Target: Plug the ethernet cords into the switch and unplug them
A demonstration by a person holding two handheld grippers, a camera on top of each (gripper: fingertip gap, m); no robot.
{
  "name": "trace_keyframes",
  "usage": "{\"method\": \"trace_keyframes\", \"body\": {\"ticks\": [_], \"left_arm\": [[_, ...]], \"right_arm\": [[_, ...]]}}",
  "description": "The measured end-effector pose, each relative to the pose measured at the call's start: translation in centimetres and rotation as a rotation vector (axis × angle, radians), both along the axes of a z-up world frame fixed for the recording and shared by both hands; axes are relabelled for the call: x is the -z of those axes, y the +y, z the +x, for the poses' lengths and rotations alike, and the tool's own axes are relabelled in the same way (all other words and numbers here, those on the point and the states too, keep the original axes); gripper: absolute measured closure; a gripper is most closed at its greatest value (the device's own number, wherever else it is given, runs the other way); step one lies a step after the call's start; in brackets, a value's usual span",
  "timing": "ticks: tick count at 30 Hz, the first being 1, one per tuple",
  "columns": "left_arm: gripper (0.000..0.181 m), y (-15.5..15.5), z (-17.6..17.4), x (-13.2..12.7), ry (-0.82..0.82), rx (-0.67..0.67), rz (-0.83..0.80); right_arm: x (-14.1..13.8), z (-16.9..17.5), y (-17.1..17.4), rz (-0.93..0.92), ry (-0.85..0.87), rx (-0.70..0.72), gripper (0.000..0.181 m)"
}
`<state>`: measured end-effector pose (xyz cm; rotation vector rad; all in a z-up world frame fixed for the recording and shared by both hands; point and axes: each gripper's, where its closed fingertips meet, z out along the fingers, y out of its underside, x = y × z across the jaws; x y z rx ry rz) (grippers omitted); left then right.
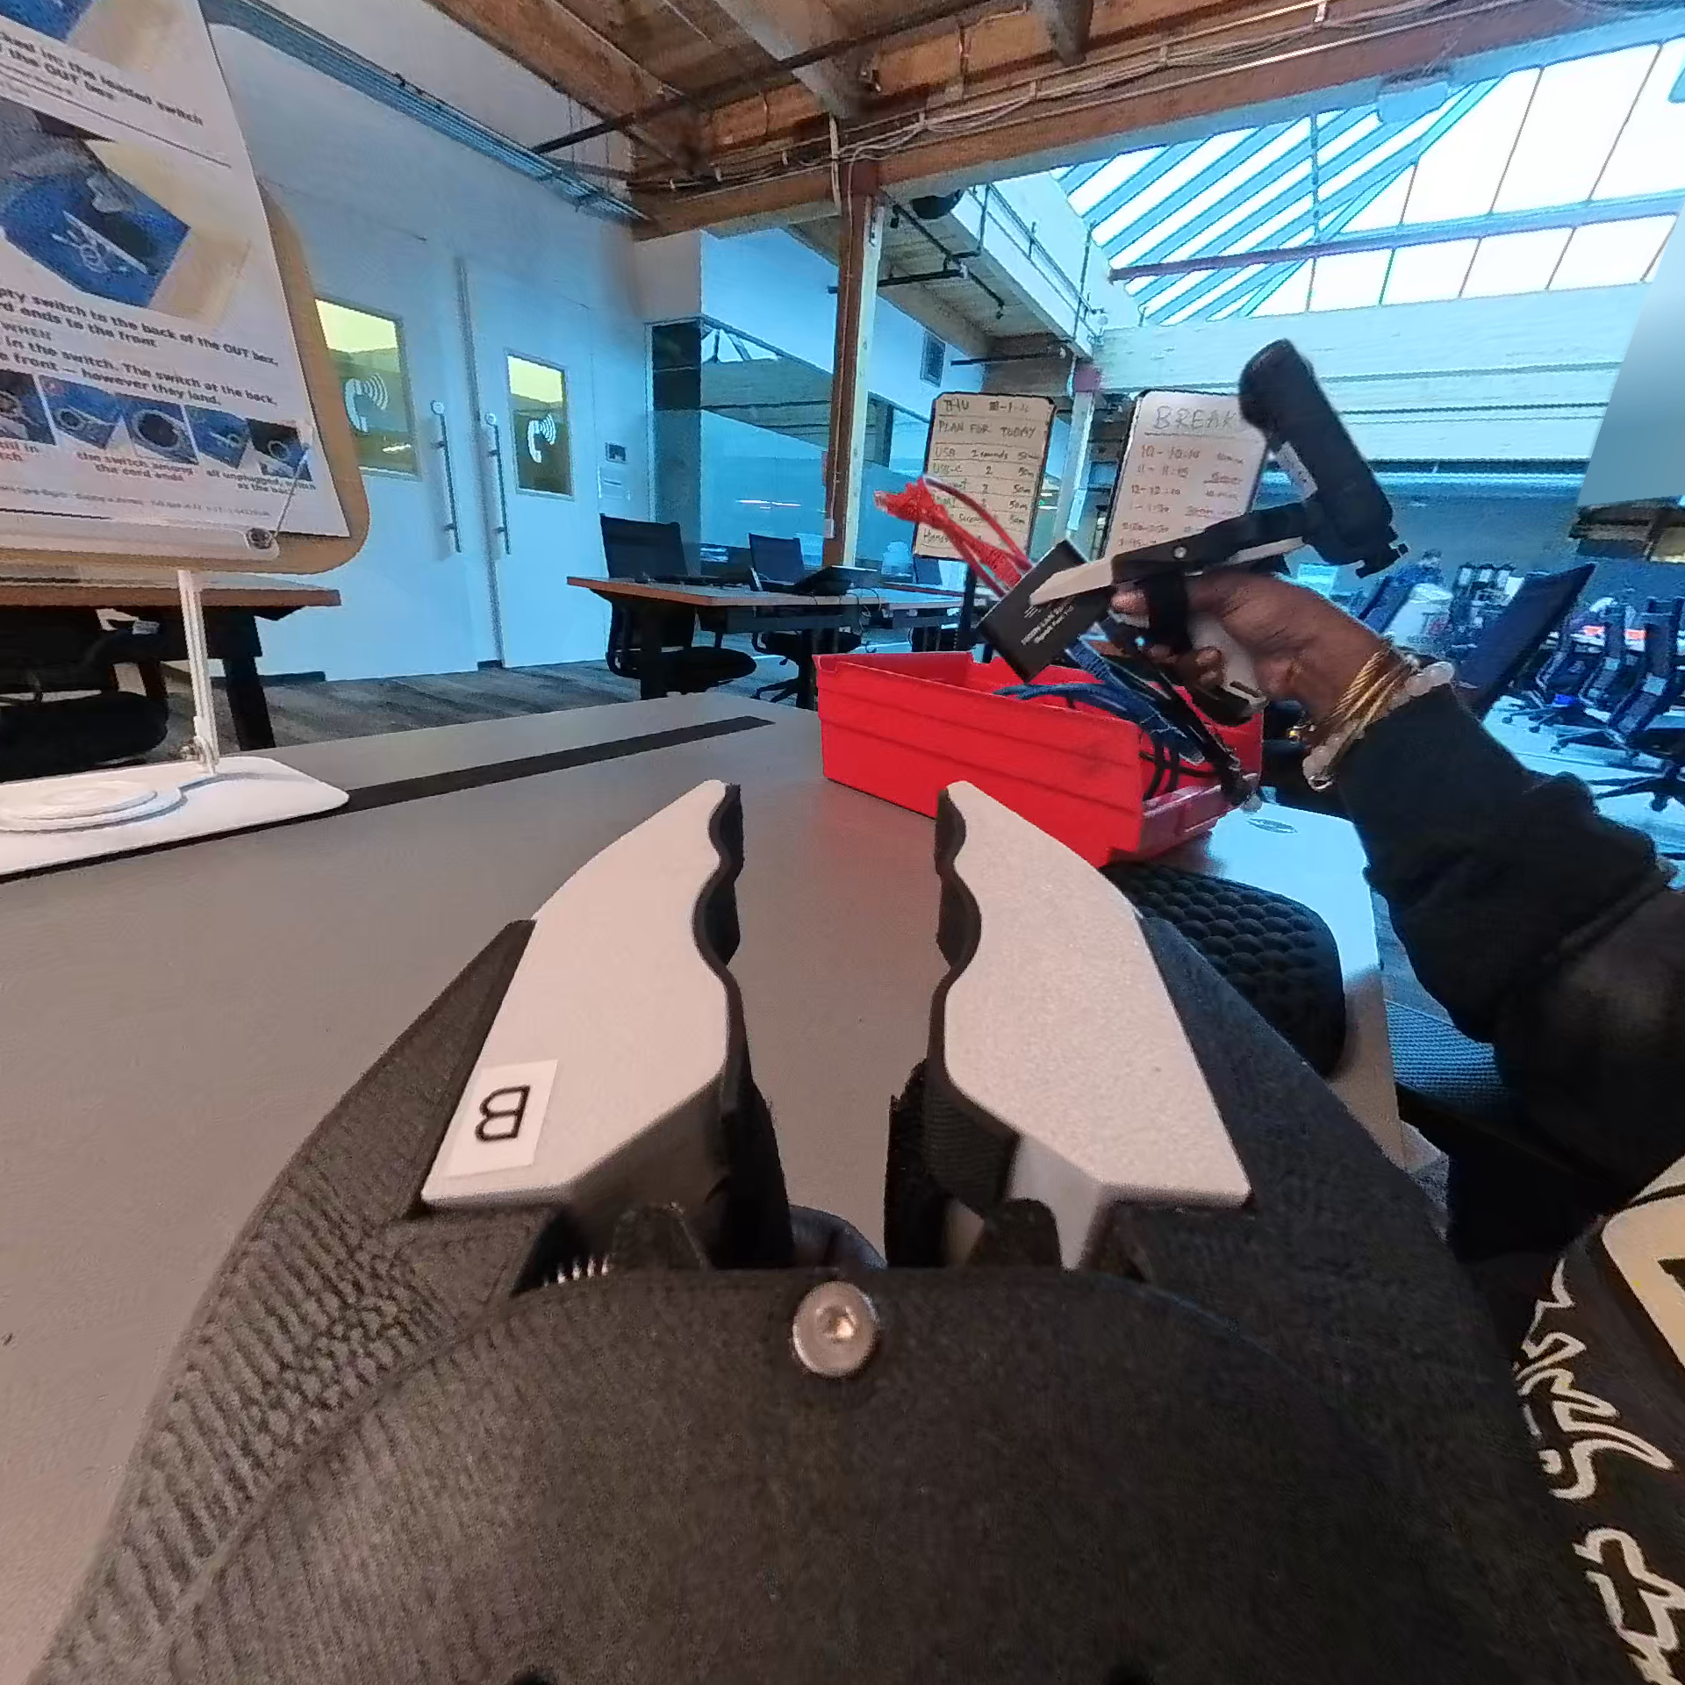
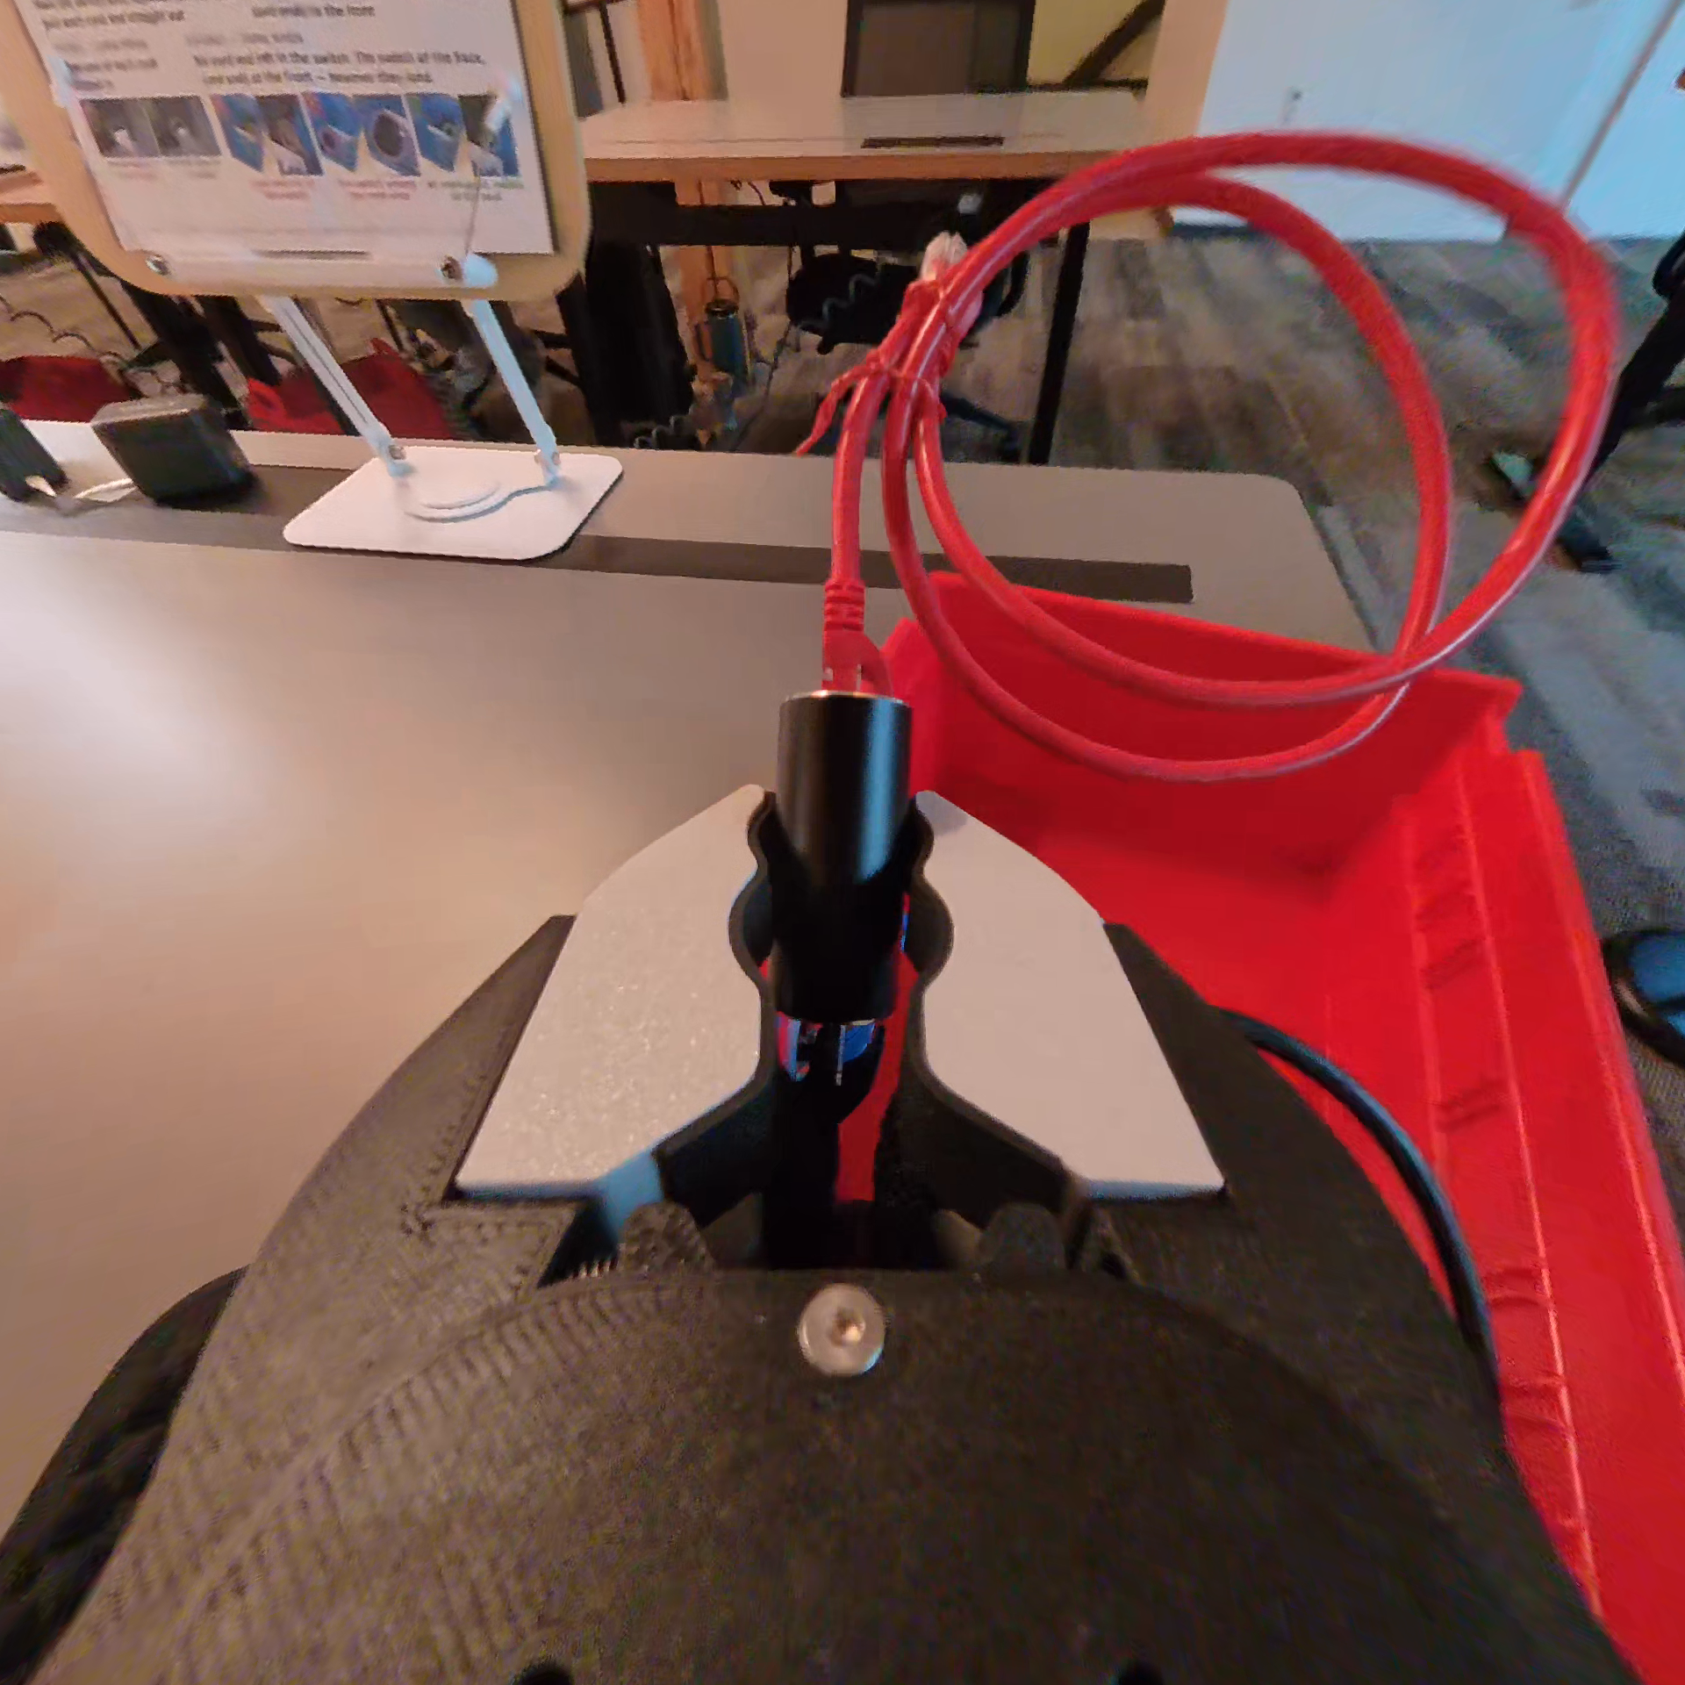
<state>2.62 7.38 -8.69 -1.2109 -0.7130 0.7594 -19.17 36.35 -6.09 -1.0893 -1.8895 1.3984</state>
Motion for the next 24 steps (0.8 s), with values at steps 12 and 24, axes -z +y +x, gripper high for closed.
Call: {"method": "trace_keyframes", "body": {"ticks": [12, 24], "left_arm": [[0.142, 0.0, 0.0, 0.0, -0.008, 0.010, 0.007], [0.142, 0.0, 0.0, 0.0, -0.002, 0.011, 0.012]], "right_arm": [[9.2, -0.8, -0.1, 0.163, -0.419, 0.016, 0.157], [1.5, 0.5, 0.2, -0.025, -0.132, -0.082, 0.133]]}}
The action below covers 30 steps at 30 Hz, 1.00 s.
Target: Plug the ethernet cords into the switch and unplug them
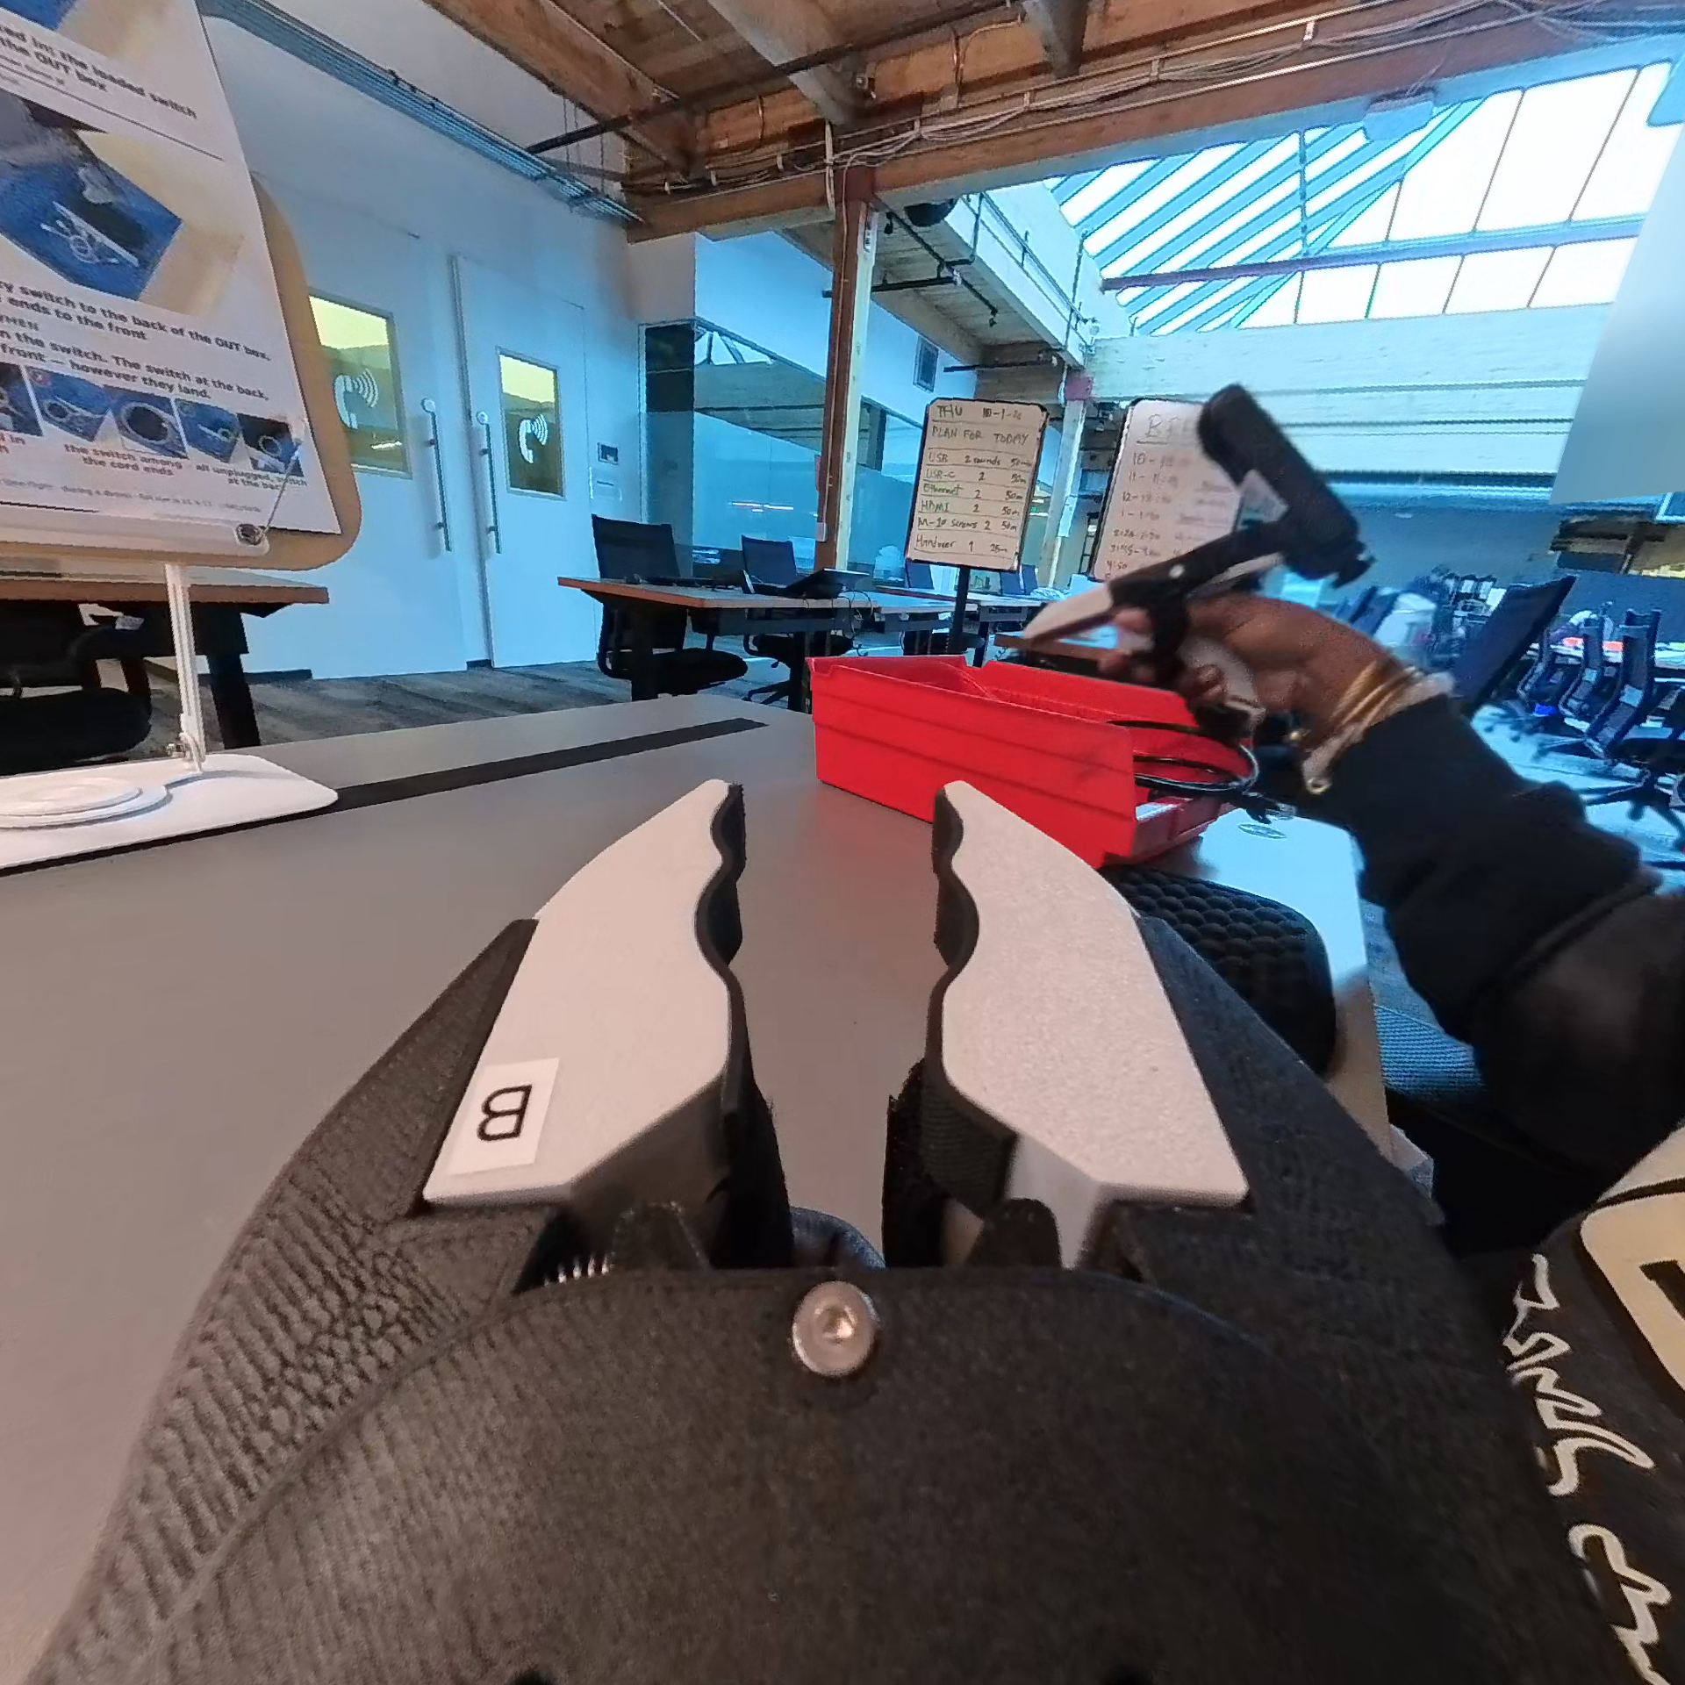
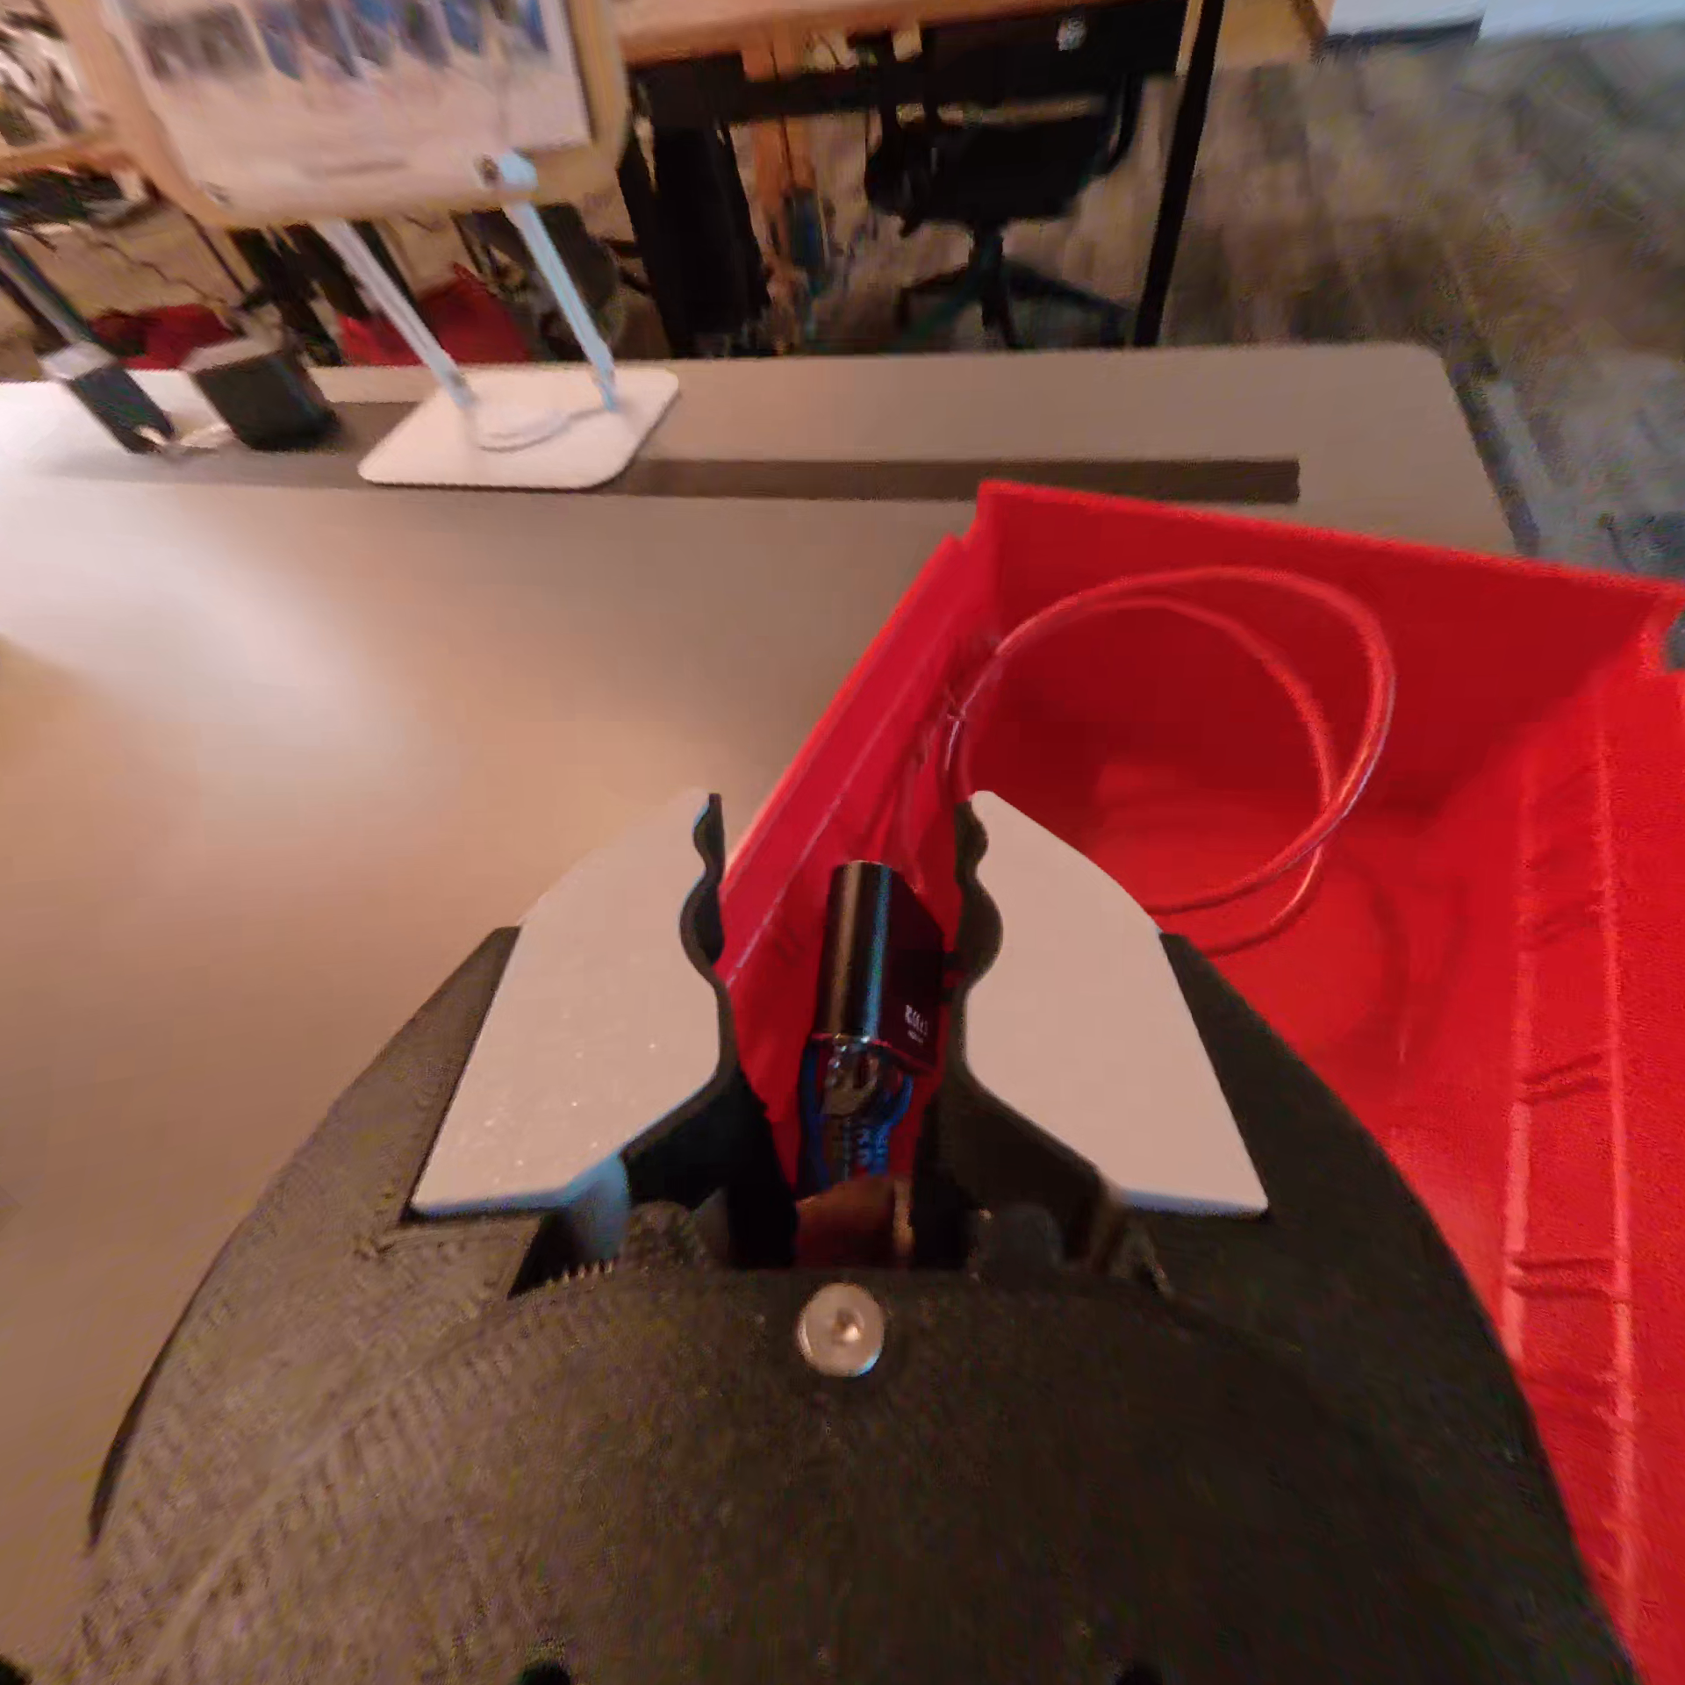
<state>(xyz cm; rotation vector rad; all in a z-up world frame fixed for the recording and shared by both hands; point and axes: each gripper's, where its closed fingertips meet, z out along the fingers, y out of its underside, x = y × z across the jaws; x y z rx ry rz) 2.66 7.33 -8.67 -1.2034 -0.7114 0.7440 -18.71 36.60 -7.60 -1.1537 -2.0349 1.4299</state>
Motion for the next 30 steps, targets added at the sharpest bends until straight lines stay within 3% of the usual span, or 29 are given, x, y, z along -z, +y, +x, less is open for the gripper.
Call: {"method": "trace_keyframes", "body": {"ticks": [2, 4, 9, 12, 14, 19, 26, 30], "left_arm": [[0.142, 0.0, 0.0, 0.0, -0.002, 0.002, -0.001], [0.142, 0.0, 0.0, 0.0, 0.002, -0.001, 0.000], [0.141, -0.5, -0.2, -0.3, 0.024, -0.041, 0.019], [0.136, -1.2, -0.1, -0.8, 0.064, -0.077, 0.038], [0.133, -1.7, -0.1, -1.3, 0.099, -0.108, 0.040], [0.133, -2.1, 0.0, -1.8, 0.125, -0.134, 0.023], [0.133, -3.5, 0.7, -3.2, 0.173, -0.178, 0.004], [0.133, -4.8, 0.9, -4.1, 0.183, -0.218, 0.012]], "right_arm": [[-1.3, 1.8, 0.2, 0.009, 0.022, -0.053, 0.134], [-0.7, 3.8, 0.0, 0.084, -0.030, -0.123, 0.133], [5.5, 9.3, -0.8, 0.440, -0.303, -0.343, 0.131], [7.7, 8.9, -1.7, 0.537, -0.377, -0.342, 0.133], [8.2, 8.3, -3.0, 0.554, -0.369, -0.357, 0.151], [8.1, 6.9, -4.4, 0.736, -0.213, -0.329, 0.154], [7.8, 5.6, -10.0, 0.688, -0.098, -0.310, 0.153], [7.7, 6.2, -14.0, 0.680, -0.058, -0.371, 0.153]]}}
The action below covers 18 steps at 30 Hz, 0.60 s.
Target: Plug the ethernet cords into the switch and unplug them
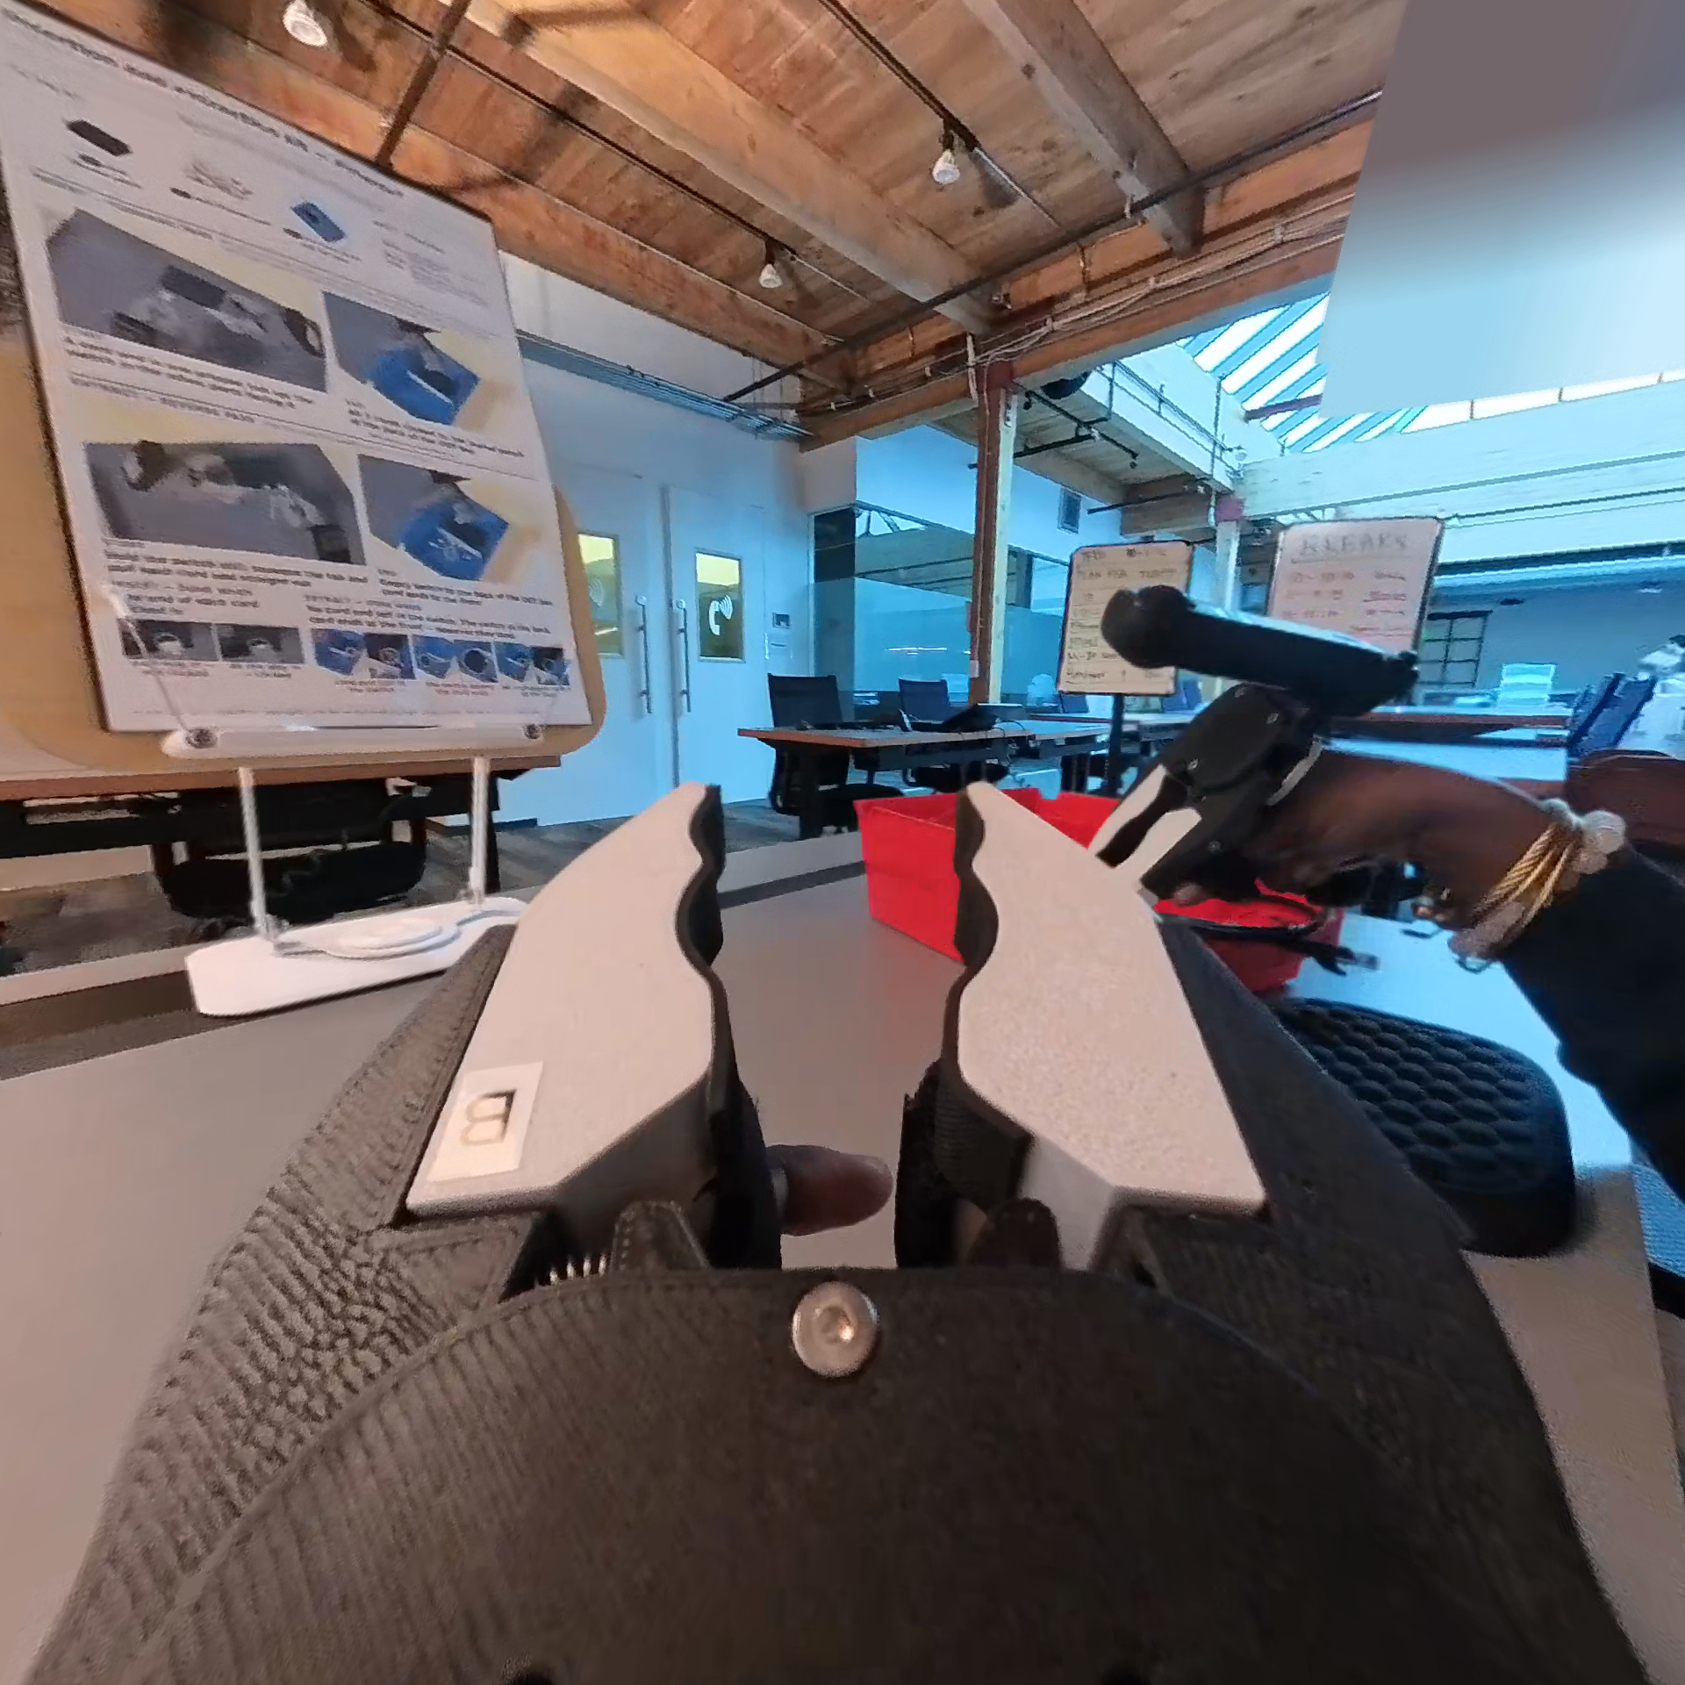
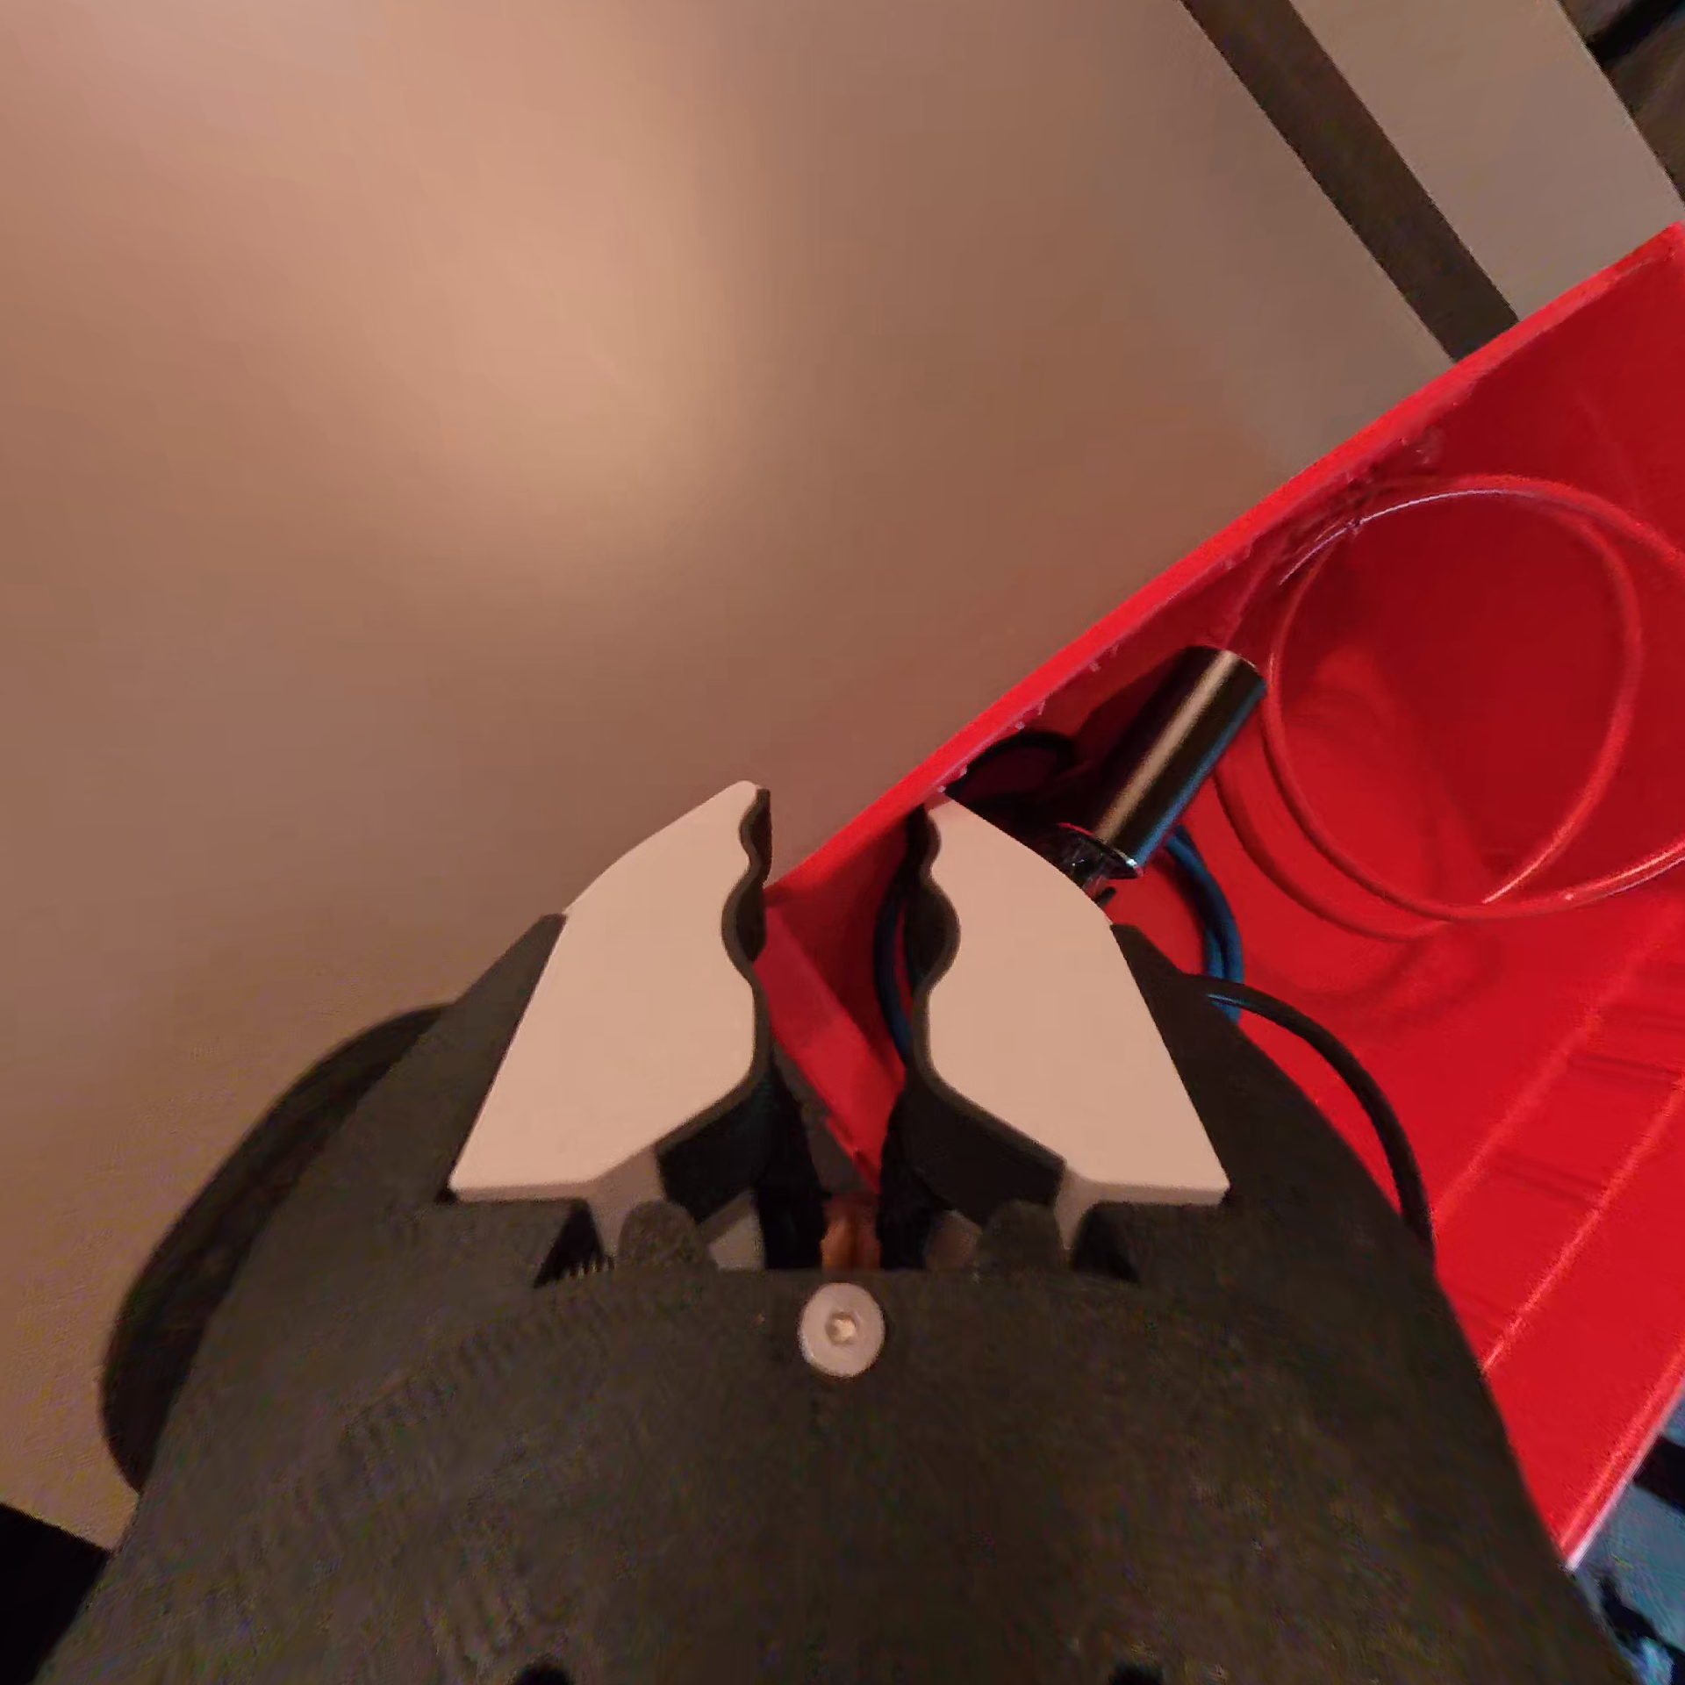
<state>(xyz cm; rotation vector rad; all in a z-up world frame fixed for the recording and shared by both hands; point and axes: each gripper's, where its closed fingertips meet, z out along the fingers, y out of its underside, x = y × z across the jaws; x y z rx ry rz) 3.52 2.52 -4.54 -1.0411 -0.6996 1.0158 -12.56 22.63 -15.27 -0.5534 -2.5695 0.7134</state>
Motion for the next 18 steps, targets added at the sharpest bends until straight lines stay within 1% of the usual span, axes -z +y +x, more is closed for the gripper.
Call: {"method": "trace_keyframes", "body": {"ticks": [7, 10, 13, 15, 18], "left_arm": [[0.136, -2.5, 1.7, -2.0, 0.062, -0.044, -0.004], [0.136, -3.3, 2.1, -2.1, 0.053, -0.003, 0.030], [0.136, -4.2, 3.2, -2.9, 0.092, 0.027, 0.045], [0.137, -5.3, 3.9, -3.7, 0.127, 0.003, 0.061], [0.140, -7.0, 4.7, -4.5, 0.164, -0.035, 0.135]], "right_arm": [[-0.1, 2.1, -8.2, -0.009, 0.008, -0.114, 0.154], [-0.1, 3.7, -11.6, -0.004, 0.025, -0.183, 0.154], [-0.1, 5.2, -15.1, 0.002, 0.031, -0.251, 0.153], [-0.1, 6.1, -17.5, 0.004, 0.048, -0.280, 0.152], [0.0, 7.4, -20.5, 0.027, 0.103, -0.347, 0.151]]}}
